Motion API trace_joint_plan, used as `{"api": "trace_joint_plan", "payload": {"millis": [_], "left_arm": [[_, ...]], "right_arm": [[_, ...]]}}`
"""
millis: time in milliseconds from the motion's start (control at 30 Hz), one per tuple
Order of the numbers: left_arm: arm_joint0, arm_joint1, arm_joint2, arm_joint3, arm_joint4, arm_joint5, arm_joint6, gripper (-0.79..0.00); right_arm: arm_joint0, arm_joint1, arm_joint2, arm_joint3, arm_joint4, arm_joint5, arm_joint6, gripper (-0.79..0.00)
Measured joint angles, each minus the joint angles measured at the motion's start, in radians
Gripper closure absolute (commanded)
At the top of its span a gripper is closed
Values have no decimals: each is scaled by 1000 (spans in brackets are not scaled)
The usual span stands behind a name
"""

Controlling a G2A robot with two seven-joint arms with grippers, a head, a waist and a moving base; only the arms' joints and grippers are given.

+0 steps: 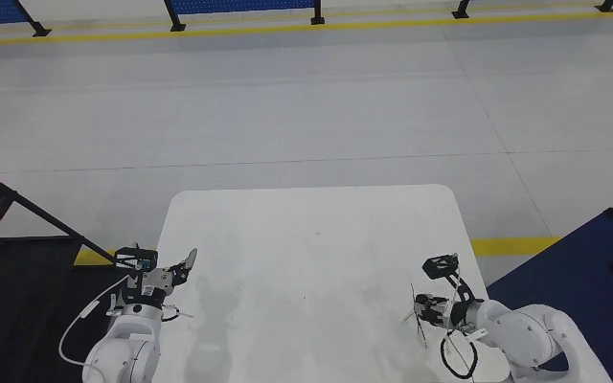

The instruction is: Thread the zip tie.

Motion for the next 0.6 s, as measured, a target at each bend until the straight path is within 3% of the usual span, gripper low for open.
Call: {"api": "trace_joint_plan", "payload": {"millis": [300,600], "left_arm": [[0,0,0,0,0,0,0,-785],[0,0,0,0,0,0,0,-785]], "right_arm": [[143,16,-26,186,379,-76,280,0],[228,19,-87,291,494,-59,340,0]]}}
